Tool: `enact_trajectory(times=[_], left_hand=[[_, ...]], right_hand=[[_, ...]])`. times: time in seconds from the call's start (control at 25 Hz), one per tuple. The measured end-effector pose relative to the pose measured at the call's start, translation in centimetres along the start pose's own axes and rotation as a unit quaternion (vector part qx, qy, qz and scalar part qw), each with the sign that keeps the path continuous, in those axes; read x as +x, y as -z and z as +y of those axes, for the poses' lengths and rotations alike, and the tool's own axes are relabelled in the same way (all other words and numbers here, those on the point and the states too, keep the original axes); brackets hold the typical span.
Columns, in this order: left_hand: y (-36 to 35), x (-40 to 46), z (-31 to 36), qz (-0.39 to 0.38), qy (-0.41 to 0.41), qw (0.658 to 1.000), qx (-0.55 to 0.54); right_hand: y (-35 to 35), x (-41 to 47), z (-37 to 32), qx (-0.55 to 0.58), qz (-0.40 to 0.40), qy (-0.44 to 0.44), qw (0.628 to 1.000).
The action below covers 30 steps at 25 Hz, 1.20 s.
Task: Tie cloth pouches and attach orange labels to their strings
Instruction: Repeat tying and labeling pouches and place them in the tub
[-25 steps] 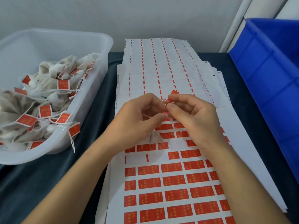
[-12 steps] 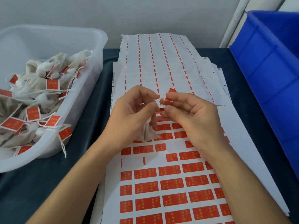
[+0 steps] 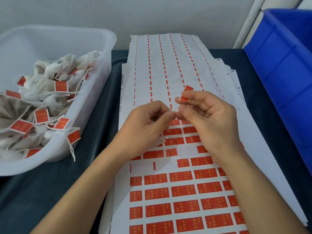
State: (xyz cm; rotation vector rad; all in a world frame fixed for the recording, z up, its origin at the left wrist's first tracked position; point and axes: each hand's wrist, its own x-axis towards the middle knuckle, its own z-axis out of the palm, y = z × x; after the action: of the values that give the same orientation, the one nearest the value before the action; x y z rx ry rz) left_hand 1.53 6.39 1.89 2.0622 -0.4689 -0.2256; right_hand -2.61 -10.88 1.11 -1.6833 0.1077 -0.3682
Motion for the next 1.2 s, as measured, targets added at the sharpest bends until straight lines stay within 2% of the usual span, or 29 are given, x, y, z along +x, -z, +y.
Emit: enact_trajectory(times=[0.16, 0.36, 0.68, 1.2], left_hand=[[0.1, 0.1, 0.0, 0.017, 0.04, 0.997, -0.062], [0.2, 0.0, 0.1, 0.025, 0.076, 0.986, -0.149], [0.0, 0.1, 0.3, 0.041, 0.056, 0.986, -0.15], [-0.1, -0.2, 0.7, 0.027, -0.019, 0.998, -0.047]], right_hand=[[0.2, 0.0, -0.3, 0.002, 0.035, -0.011, 0.999], [0.5, -0.2, -0.9, 0.002, 0.121, -0.013, 0.993], [-0.6, -0.8, -0.9, 0.002, 0.021, -0.028, 0.999], [-0.8, -0.7, -0.5, -0.012, 0.015, -0.042, 0.999]])
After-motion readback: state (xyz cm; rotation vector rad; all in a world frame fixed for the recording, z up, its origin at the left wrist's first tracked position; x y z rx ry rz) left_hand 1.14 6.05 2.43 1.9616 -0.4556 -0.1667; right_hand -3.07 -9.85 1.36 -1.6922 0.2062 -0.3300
